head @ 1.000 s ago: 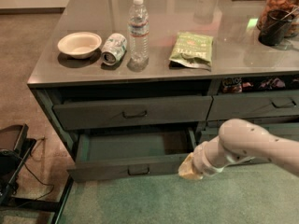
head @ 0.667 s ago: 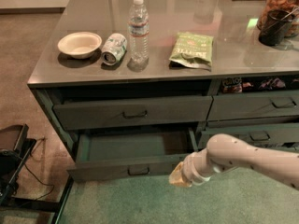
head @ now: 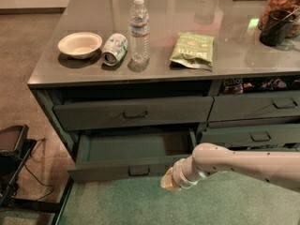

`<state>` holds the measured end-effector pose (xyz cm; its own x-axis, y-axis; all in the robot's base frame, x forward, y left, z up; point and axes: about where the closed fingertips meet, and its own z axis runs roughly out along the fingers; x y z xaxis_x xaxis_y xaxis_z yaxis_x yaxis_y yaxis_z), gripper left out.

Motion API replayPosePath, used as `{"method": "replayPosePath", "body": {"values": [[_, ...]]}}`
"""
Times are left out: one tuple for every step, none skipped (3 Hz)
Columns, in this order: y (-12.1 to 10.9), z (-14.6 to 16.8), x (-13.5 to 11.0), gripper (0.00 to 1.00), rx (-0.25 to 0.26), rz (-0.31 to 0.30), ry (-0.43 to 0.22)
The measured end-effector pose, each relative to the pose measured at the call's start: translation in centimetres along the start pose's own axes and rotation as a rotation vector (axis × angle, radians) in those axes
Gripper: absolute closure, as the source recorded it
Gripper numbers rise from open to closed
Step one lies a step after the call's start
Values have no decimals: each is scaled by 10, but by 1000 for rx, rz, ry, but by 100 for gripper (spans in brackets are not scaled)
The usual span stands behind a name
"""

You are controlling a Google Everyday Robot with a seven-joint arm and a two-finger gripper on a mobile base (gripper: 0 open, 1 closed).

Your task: Close middle drawer

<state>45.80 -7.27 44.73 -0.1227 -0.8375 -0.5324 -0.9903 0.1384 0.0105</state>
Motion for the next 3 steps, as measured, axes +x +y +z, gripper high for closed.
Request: {"method": "replayPosePath", "body": {"values": [[0, 6, 3, 100, 24, -15, -2], [-1, 26, 17, 100, 71, -31, -5], [-11, 43, 32, 100, 146, -33, -23]]}}
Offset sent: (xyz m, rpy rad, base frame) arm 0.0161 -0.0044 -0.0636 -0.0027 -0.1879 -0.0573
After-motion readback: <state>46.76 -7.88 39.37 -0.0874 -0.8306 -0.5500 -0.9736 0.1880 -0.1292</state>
